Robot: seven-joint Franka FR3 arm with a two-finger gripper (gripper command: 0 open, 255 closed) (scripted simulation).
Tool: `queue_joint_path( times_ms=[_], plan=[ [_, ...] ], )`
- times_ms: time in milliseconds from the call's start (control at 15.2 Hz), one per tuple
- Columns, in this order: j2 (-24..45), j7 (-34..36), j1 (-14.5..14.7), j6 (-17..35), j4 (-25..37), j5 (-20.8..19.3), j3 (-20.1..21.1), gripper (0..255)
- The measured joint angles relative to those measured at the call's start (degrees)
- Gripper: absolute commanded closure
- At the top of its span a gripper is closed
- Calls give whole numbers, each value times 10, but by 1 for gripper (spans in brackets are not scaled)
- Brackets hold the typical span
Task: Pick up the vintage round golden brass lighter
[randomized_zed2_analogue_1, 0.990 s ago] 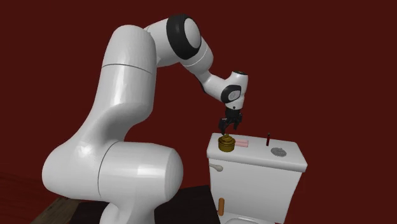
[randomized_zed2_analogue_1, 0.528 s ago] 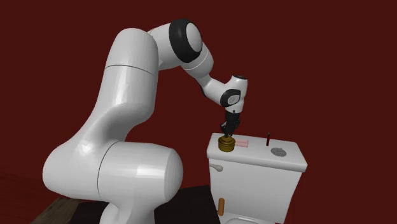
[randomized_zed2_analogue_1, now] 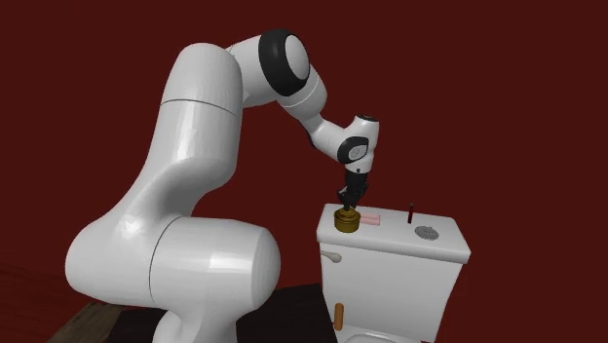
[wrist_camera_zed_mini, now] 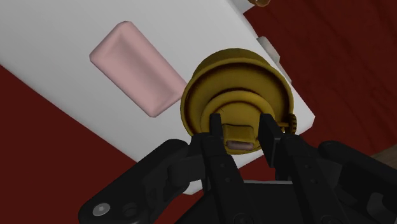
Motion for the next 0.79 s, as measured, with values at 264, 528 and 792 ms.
queue_joint_path(
  times_ms=[264, 528, 792],
  plan=[
    [-14, 9, 6, -13, 0, -11, -8, 255],
    [-38, 21, 15, -30, -4, -27, -20, 255],
    [-55, 32, 21, -50, 0, -41, -30, 255]
  ],
)
